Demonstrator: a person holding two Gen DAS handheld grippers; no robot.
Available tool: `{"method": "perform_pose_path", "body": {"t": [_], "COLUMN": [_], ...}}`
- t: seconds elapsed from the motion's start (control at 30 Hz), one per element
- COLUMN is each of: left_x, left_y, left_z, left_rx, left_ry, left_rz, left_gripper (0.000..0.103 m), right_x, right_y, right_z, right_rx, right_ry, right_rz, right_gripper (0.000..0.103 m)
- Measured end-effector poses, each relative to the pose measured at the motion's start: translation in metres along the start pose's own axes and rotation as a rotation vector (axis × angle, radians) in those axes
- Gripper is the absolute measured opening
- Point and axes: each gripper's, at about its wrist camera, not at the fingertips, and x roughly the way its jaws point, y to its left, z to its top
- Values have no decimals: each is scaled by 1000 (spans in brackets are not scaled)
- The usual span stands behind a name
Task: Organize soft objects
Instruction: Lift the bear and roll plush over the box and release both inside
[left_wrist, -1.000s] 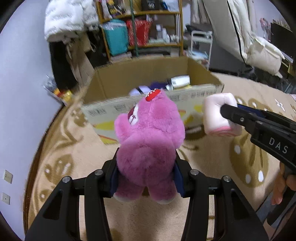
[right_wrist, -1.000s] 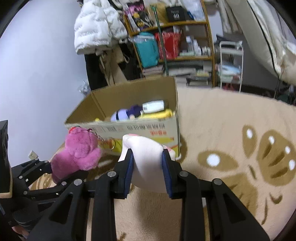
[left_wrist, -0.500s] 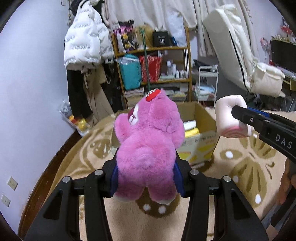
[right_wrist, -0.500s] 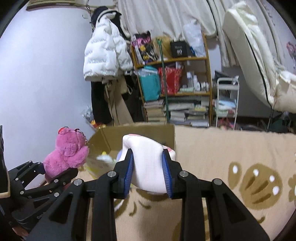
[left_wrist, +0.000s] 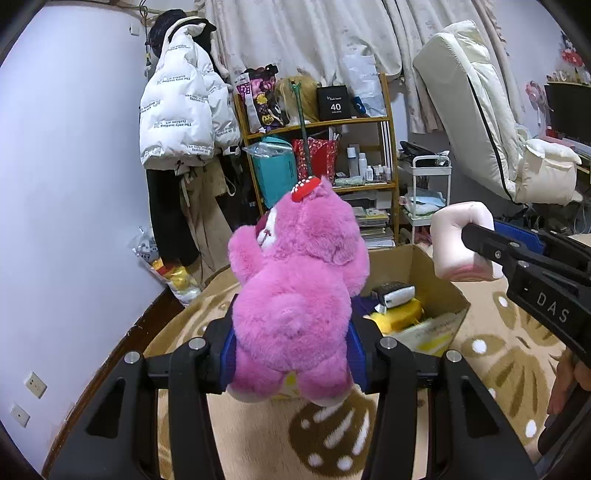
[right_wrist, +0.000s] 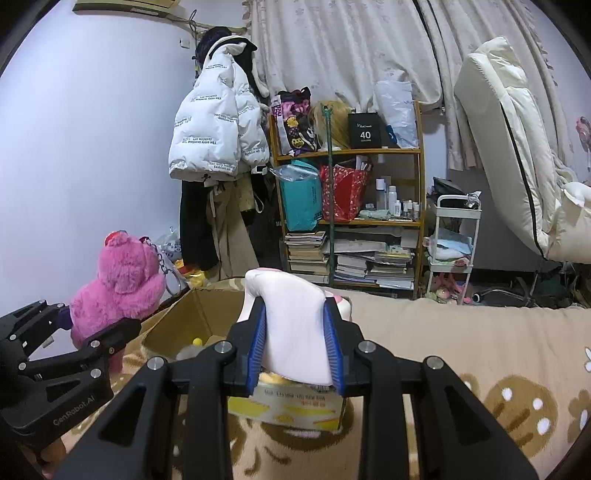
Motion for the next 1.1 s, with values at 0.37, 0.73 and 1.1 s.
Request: {"method": "perform_pose_path", "body": {"t": [0.37,0.73,1.1], "left_x": [46,86,98], "left_y": [0,-2,8], "left_z": [6,-3,-13], "left_rx": [10,29,-10], "left_ry": [29,94,138], "left_rz": [15,-24,-35], "left_gripper": [48,48,54], "right_x": [56,78,98], "right_y": [-6,-1,-12], "right_z": [-3,-8,-29], "right_rx": [39,51,163], "right_ry": [44,60,162], "right_rz": [17,59,136], "right_gripper": [32,37,47]}}
